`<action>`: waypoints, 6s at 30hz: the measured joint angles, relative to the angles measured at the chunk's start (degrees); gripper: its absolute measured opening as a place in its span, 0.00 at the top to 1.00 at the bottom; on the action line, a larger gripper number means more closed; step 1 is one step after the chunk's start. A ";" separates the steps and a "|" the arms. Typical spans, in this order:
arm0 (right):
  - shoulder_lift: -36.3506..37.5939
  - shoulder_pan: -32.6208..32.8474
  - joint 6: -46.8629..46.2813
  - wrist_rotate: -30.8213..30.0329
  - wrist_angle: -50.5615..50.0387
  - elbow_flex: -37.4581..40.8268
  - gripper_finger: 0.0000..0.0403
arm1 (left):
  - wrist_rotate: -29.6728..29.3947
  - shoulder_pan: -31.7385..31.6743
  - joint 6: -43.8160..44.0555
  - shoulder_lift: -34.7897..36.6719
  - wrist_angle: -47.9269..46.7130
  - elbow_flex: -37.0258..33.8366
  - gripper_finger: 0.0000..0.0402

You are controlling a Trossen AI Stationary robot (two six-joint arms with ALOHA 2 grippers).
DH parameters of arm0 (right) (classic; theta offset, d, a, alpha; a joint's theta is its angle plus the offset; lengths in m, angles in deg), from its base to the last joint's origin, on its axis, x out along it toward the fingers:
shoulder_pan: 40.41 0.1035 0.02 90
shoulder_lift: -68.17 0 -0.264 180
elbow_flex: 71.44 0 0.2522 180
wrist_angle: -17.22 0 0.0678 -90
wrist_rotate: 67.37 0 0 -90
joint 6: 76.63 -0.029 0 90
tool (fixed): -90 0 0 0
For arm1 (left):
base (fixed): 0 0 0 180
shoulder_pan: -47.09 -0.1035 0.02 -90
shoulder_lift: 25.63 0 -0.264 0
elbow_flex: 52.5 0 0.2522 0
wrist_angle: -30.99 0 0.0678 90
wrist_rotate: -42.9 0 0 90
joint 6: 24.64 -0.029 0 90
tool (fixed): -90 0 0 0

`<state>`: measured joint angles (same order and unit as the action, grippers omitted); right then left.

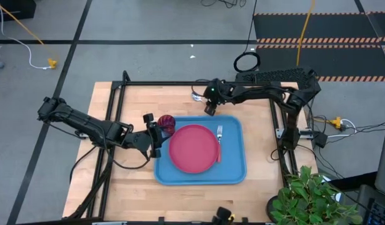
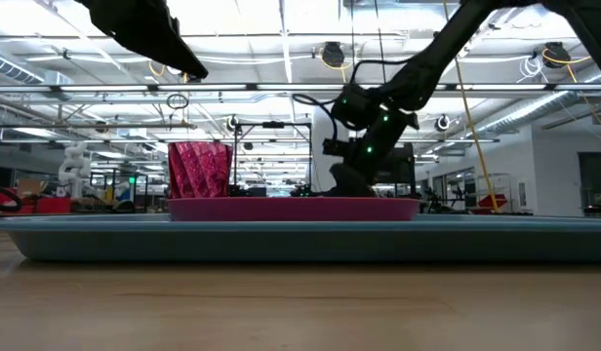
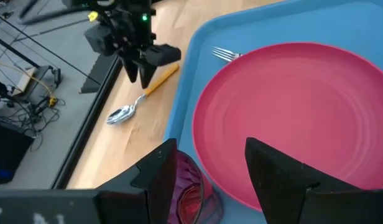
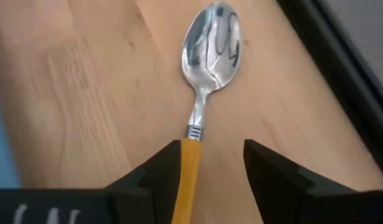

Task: Pick and place plate/cup/fork/spoon on tray
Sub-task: Put the yellow spoon on the blue tray to the right of the pink fork

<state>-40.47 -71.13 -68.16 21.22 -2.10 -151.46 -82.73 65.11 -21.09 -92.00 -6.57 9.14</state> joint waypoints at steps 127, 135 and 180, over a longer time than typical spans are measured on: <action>9.87 55.71 -105.86 -38.99 -35.42 12.33 0.92 | -0.72 19.93 5.15 0.09 10.91 0.13 0.52; 6.48 55.95 -111.24 -38.88 -36.19 12.31 0.92 | -0.72 21.80 7.76 0.09 10.06 0.13 0.52; 20.65 55.87 -53.74 -26.79 -36.14 14.97 0.74 | -0.71 16.92 -0.04 0.07 10.08 0.11 0.52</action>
<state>-19.83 -15.26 -121.90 -5.57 -38.24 -136.49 -83.44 82.03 -21.13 -91.93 3.51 9.25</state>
